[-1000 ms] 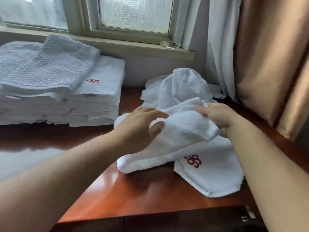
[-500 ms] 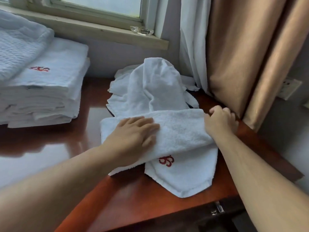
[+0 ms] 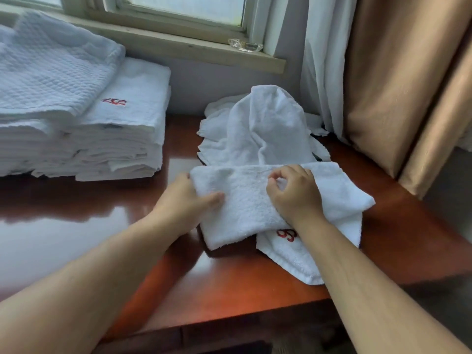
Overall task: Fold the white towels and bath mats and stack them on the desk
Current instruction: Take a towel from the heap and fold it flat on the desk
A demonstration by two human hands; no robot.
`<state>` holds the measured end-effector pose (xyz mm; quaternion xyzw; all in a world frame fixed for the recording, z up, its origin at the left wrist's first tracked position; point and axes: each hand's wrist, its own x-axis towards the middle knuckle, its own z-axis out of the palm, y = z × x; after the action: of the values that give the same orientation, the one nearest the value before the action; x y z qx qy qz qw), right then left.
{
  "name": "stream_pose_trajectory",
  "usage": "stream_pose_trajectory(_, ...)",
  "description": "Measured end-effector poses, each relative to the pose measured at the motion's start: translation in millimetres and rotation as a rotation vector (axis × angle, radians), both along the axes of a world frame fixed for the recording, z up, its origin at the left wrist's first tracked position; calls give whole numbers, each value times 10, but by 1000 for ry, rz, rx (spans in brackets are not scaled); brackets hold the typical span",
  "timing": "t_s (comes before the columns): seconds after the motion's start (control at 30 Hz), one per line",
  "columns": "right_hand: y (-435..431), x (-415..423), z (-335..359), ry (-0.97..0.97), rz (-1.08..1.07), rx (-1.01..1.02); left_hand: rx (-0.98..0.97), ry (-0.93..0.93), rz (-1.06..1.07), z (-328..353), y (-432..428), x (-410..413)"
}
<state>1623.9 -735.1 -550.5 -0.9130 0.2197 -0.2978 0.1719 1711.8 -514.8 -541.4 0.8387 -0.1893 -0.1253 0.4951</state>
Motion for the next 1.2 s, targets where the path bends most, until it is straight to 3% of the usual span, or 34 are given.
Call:
stream_pose_trajectory(0.1, 105, -53, 6, 47, 34, 32, -221, 319, -126, 95, -2, -27)
stream_pose_trajectory(0.2, 237, -253, 55, 29, 231, 89, -407, 531, -110, 201, 37, -73)
stream_pose_trajectory(0.3, 405, -478, 59, 48, 421, -126, -557, 602, -53, 397, 93, -71)
stream_pose_trajectory(0.4, 574, -536, 55, 2, 354, -390, -671, 622, 4, 620, 122, -104)
stream_pose_trajectory(0.57, 831, -287, 546, -356, 169, -344, -834, 615, -99, 902, 296, -129)
stream_pose_trajectory(0.7, 813, -144, 1036, -401, 205, -647, -739, 527, -117, 921, 608, -97)
stream_pose_trajectory(0.87, 1102, 4, 1469, -400, 404, -775, -319, 160, -214, 647, 1081, -135)
stream_pose_trajectory(1.03, 1562, 101, 1687, -402, 601, -361, -284, -22, -139, 589, 1455, -30)
stream_pose_trajectory(1.2, 1888, 395, 1955, -433, 645, 151, -563, -42, -198, 714, 1708, 70)
